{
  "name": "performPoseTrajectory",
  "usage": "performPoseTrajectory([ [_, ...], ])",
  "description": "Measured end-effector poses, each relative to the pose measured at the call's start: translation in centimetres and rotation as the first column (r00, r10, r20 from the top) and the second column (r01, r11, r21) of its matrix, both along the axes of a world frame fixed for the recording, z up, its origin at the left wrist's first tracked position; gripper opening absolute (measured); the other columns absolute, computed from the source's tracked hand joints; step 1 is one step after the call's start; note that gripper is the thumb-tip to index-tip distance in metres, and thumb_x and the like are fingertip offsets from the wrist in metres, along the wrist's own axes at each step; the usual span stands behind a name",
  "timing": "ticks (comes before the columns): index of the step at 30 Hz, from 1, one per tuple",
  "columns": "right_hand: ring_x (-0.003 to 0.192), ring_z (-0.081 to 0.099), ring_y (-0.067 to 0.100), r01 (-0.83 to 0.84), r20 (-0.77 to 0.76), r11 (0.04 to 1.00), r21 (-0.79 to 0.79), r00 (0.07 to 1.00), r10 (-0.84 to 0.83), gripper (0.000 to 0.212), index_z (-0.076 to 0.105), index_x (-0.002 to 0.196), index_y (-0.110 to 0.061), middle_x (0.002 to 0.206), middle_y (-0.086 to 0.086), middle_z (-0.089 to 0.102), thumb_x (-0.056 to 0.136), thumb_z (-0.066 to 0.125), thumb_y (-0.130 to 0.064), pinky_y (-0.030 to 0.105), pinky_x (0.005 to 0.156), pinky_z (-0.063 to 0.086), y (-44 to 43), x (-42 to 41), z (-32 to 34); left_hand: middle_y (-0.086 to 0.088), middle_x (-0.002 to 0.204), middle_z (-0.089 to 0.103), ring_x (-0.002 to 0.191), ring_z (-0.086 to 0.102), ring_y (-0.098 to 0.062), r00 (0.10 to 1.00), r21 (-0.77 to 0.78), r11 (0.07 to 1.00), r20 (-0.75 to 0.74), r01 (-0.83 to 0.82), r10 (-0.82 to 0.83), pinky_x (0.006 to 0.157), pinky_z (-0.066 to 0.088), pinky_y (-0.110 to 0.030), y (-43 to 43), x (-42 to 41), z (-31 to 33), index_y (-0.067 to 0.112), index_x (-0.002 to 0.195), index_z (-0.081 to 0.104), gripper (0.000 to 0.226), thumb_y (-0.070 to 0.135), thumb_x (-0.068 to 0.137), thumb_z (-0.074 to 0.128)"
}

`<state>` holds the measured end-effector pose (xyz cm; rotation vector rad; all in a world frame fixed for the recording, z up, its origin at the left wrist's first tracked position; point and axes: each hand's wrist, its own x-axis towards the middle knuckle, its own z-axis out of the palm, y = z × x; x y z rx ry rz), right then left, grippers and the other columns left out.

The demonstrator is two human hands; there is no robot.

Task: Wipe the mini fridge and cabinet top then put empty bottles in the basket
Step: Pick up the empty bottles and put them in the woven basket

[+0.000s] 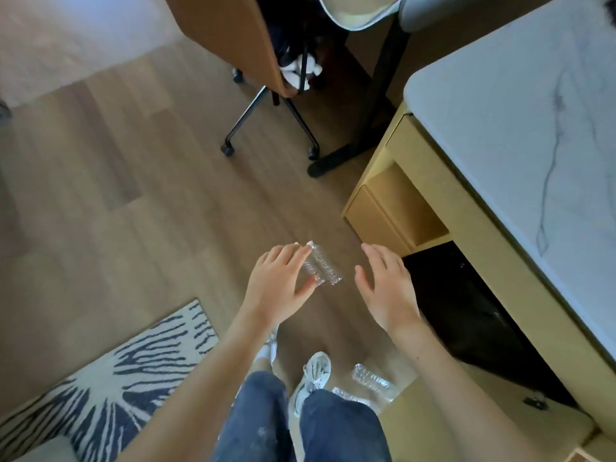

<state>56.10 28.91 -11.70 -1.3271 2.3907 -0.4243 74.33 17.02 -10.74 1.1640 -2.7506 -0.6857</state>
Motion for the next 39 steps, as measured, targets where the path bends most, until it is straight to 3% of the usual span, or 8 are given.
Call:
performPoseTrajectory([
  [9, 0.132, 0.047, 0.024, 0.053, 0.063, 0.998, 0.022, 0.997, -0.054, 0.048, 0.053, 0.143, -0.013, 0.141, 0.005, 0.054, 0.098, 0.059, -0.029, 0.043, 0.106, 0.043, -5.2, -3.6, -30.8, 0.000, 0.116, 0.065, 0.105, 0.059, -0.026, 0.957, 0.151, 0.952, -0.078, -0.265, 0.279, 0.084, 0.046, -0.032, -4.0, -5.3, -32.0, 0.015, 0.126, 0.062, 0.046, 0.030, 0.084, 0.071],
  [12, 0.131, 0.048, 0.025, 0.017, 0.060, 1.000, 0.021, 0.998, -0.018, 0.049, 0.053, 0.142, -0.012, 0.138, 0.005, 0.054, 0.097, 0.060, -0.029, 0.039, 0.103, 0.044, -5.8, -4.0, -42.1, 0.001, 0.120, 0.063, 0.109, 0.056, -0.027, 0.926, 0.208, 0.908, -0.031, -0.362, 0.376, 0.086, 0.047, -0.036, -4.1, -6.3, -43.2, 0.018, 0.131, 0.059, 0.048, 0.036, 0.087, 0.068],
  [18, 0.109, 0.061, 0.037, 0.022, 0.095, 0.999, -0.048, 0.995, -0.018, 0.050, 0.064, 0.128, -0.003, 0.120, 0.016, 0.064, 0.087, 0.061, -0.029, 0.045, 0.091, 0.052, -5.5, -3.9, -60.4, 0.002, 0.131, 0.056, 0.121, 0.049, -0.022, 0.874, 0.304, 0.822, 0.097, -0.481, 0.476, 0.093, 0.043, -0.035, -2.8, -7.6, -60.2, 0.022, 0.139, 0.048, 0.058, 0.050, 0.090, 0.059],
  [22, 0.113, 0.058, 0.034, 0.020, 0.114, 1.000, -0.010, 0.993, -0.018, 0.055, 0.059, 0.137, -0.014, 0.127, 0.011, 0.060, 0.087, 0.060, -0.038, 0.045, 0.095, 0.051, -5.0, -4.5, -66.7, -0.006, 0.132, 0.054, 0.123, 0.049, -0.028, 0.809, 0.406, 0.710, 0.163, -0.576, 0.564, 0.097, 0.044, -0.040, -0.7, -8.3, -66.0, 0.018, 0.146, 0.037, 0.071, 0.051, 0.088, 0.062],
  [28, 0.130, 0.045, 0.031, -0.068, 0.117, 0.975, 0.212, 0.992, 0.044, 0.060, 0.034, 0.151, -0.041, 0.149, 0.009, 0.040, 0.095, 0.056, -0.047, 0.046, 0.105, 0.043, -5.3, -5.4, -70.3, -0.013, 0.130, 0.056, 0.122, 0.052, -0.033, 0.677, 0.505, 0.530, 0.158, -0.681, 0.719, 0.094, 0.045, -0.041, 1.0, -10.5, -70.2, 0.007, 0.140, 0.036, 0.076, 0.048, 0.085, 0.067],
  [34, 0.112, 0.054, 0.030, -0.028, 0.175, 0.981, 0.191, 0.985, -0.005, 0.066, 0.027, 0.152, -0.044, 0.124, 0.007, 0.056, 0.095, 0.061, -0.039, 0.044, 0.093, 0.049, -5.7, -5.6, -71.4, -0.014, 0.128, 0.058, 0.120, 0.054, -0.033, 0.605, 0.559, 0.421, 0.191, -0.714, 0.773, 0.094, 0.045, -0.039, 0.7, -11.4, -72.1, 0.003, 0.135, 0.040, 0.072, 0.050, 0.086, 0.065],
  [36, 0.099, 0.058, 0.027, 0.039, 0.239, 0.986, 0.164, 0.968, -0.079, 0.066, 0.030, 0.150, -0.044, 0.113, 0.006, 0.055, 0.094, 0.064, -0.033, 0.047, 0.087, 0.053, -5.9, -5.6, -71.6, -0.014, 0.127, 0.058, 0.118, 0.056, -0.033, 0.577, 0.576, 0.384, 0.195, -0.722, 0.793, 0.095, 0.046, -0.041, 0.5, -11.3, -72.1, 0.004, 0.132, 0.043, 0.068, 0.047, 0.085, 0.067],
  [39, 0.082, 0.056, 0.015, 0.153, 0.295, 0.984, 0.095, 0.940, -0.174, 0.066, 0.037, 0.146, -0.046, 0.104, 0.003, 0.051, 0.090, 0.068, -0.028, 0.039, 0.084, 0.053, -6.0, -5.2, -71.1, -0.012, 0.119, 0.059, 0.110, 0.059, -0.032, 0.558, 0.600, 0.358, 0.182, -0.715, 0.810, 0.093, 0.048, -0.043, 0.4, -10.5, -71.0, 0.005, 0.123, 0.047, 0.061, 0.043, 0.082, 0.069],
])
